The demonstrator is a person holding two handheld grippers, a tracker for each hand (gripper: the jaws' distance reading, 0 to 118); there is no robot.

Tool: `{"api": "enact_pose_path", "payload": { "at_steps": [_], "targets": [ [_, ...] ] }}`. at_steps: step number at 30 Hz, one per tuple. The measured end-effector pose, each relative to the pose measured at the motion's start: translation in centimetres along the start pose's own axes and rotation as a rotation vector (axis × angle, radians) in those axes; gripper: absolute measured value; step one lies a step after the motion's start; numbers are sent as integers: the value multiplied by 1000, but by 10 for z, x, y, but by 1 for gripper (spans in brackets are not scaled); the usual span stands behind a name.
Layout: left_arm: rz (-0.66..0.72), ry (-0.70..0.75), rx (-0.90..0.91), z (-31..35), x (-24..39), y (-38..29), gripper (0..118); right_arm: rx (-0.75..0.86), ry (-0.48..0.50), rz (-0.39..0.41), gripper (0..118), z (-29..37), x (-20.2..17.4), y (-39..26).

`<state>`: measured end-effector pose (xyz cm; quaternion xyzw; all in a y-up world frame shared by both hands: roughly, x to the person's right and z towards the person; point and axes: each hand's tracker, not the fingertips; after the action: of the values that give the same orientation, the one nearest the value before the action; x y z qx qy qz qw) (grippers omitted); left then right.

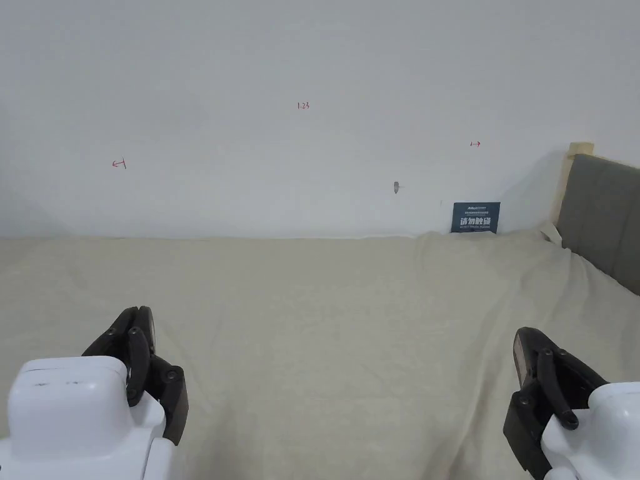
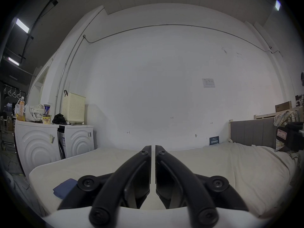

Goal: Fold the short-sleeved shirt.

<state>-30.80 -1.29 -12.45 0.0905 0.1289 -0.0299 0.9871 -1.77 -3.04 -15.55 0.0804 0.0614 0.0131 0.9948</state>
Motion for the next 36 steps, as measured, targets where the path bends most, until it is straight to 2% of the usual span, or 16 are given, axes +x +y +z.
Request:
{"api": "enact_pose_path", "payload": {
  "at_steps": [3, 4, 5, 6, 8, 9, 10, 11, 12, 17, 20, 24, 27, 33, 36],
  "targets": [
    [19, -17, 9, 2, -4, -2, 5, 0, 3, 3, 0, -1, -1, -2],
    [49, -48, 25, 2, -7, -2, 8, -7, 2, 10, 0, -3, -2, -3],
    [51, -44, 29, 3, -8, -2, 17, -14, 3, 17, 7, -3, -2, -3],
    [46, -38, 29, 4, -8, 0, 27, -21, 4, 24, 19, -4, -3, -4],
    [48, -48, 35, 3, -10, 1, 55, -33, 6, 19, 62, -7, -2, -6],
    [49, -50, 34, 2, -10, 1, 76, -41, 2, 11, 77, -7, -2, -6],
    [45, -53, 28, 1, -11, 2, 109, -47, 0, 1, 92, -8, -2, -6],
    [36, -49, 14, -1, -11, 2, 118, -53, -1, -4, 94, -10, -2, -6],
    [36, -46, 63, 2, -12, 3, 118, -60, -6, -8, 94, -11, -2, -7],
    [3, -43, 29, 4, -10, 9, 118, -82, -75, 13, 94, -16, -4, -8],
    [4, -53, 2, 0, -11, 7, 118, -86, -69, -22, 94, -17, 0, -6],
    [2, -72, -27, -4, -11, 4, 118, -85, -70, -6, 94, -17, 0, -5],
    [62, -179, -37, -3, -13, 0, 118, -90, -64, 5, 94, -17, -2, -4],
    [-9, -181, 4, 3, -3, -1, 118, -106, -50, 9, 94, -18, -7, -6],
    [2, -183, -1, 4, -2, -3, 118, -113, -36, 11, 94, -18, -8, -6]
  ]
}}
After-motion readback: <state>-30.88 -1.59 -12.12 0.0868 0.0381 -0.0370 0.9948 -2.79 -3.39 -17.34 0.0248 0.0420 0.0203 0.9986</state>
